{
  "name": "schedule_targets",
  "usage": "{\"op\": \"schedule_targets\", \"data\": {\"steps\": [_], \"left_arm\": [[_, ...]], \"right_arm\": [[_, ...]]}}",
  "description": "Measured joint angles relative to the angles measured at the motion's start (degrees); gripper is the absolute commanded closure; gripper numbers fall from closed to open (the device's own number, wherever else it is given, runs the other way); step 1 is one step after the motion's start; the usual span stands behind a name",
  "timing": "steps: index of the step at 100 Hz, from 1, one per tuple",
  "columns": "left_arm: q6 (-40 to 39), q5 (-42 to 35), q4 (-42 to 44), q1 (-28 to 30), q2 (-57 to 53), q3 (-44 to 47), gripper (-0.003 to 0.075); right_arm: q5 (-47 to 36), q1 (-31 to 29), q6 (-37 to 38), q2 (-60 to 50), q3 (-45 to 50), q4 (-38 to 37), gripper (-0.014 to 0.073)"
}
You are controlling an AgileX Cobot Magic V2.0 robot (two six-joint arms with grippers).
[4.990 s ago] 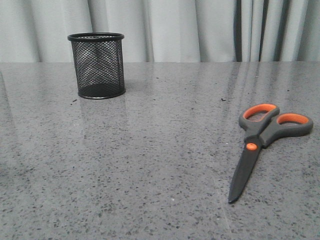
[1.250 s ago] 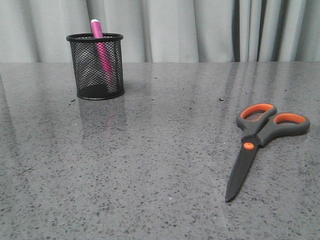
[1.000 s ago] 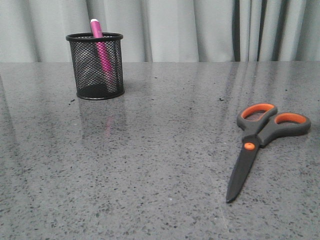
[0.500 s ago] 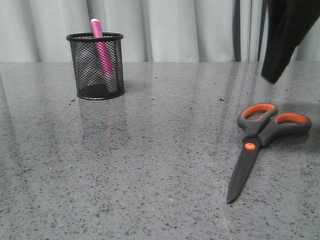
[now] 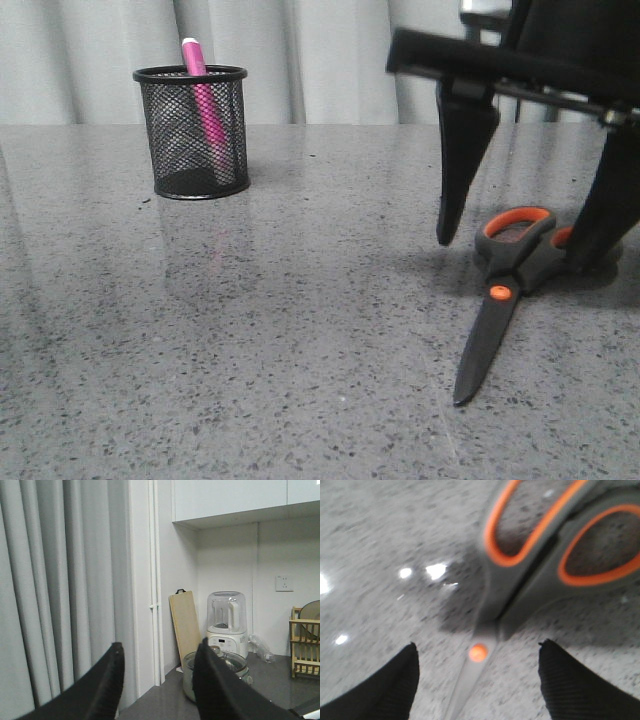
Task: Put pen and scissors into bin
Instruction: 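Lower the right gripper onto the scissors and grasp them, then lift the scissors with the right gripper toward the mesh cup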
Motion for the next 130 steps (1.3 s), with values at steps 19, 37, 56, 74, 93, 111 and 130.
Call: {"op": "schedule_targets", "data": {"steps": [19,37,56,74,93,111,130], "left_arm": [[-0.1,0.9,4.1,-2.0,-2.0,0.0,0.0429],[-0.1,1.4,4.8,-2.3,-3.2,0.0,0.0429],[-0.1,1.6,5.0,-2.3,-3.4,0.0,0.0429],[-0.7,1.9,6.4,-2.3,-4.5,0.0,0.0429],[-3.5,2.5,11.6,-2.3,-7.3,0.0,0.0429],[-7.0,2.7,18.8,-2.3,-11.9,0.0,0.043],[-9.5,2.0,23.6,-2.3,-16.5,0.0,0.047]], "right_arm": [[-0.3,0.2,3.2,0.6,0.0,-1.7,0.0143],[-0.4,0.3,3.8,3.3,-0.1,-1.8,0.0143],[1.2,1.6,4.6,6.2,-1.3,-3.7,0.0258],[3.9,2.1,6.1,8.0,-2.2,-7.5,0.0466],[2.4,2.4,6.3,8.3,-2.5,-11.6,0.0664],[-7.4,2.1,5.5,9.6,-5.9,-21.4,0.0664],[-19.7,5.8,4.0,8.0,-15.1,-30.7,0.0664]]}}
